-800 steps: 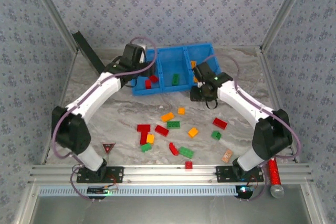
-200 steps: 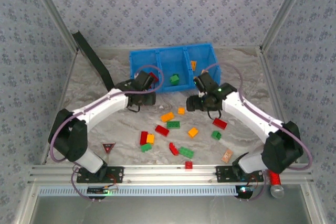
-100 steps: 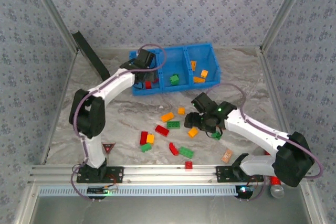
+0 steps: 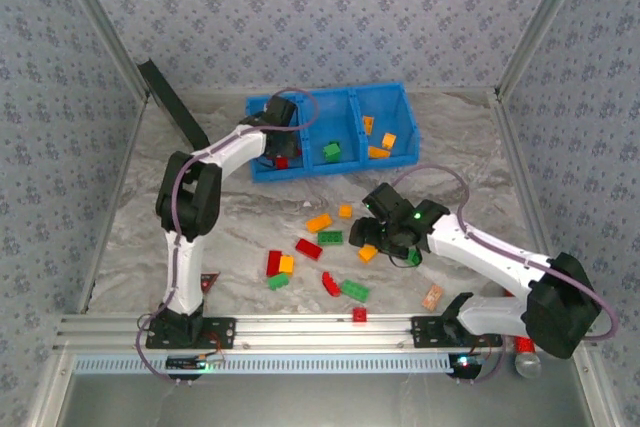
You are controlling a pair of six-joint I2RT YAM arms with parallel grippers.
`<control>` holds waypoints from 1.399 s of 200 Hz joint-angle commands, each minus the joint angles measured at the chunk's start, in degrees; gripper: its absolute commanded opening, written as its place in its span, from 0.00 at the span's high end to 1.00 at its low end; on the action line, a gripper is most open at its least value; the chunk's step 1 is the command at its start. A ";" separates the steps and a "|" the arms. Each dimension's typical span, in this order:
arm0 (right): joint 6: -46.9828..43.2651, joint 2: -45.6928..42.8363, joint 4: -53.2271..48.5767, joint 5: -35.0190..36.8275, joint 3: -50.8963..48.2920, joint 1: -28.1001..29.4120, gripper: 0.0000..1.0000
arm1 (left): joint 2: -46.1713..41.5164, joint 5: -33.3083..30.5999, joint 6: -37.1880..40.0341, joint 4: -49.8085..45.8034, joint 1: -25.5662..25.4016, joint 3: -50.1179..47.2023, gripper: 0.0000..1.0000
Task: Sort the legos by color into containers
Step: Place the lego in the container, then pick up the lego from the bottom-center of the table.
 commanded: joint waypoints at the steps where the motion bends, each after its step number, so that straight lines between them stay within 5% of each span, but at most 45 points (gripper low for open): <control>1: 1.14 1.53 -0.05 0.25 -1.20 -0.34 0.18 | 1.00 1.76 -0.51 -0.63 0.22 0.57 0.51; 188: -1.10 14.41 10.13 -2.87 -4.02 -2.24 0.25 | -4.16 1.48 1.61 1.10 0.22 0.62 0.18; 280: -3.17 15.34 9.83 -2.31 -3.12 -2.36 0.61 | -10.67 4.15 1.44 4.16 0.20 -1.36 0.14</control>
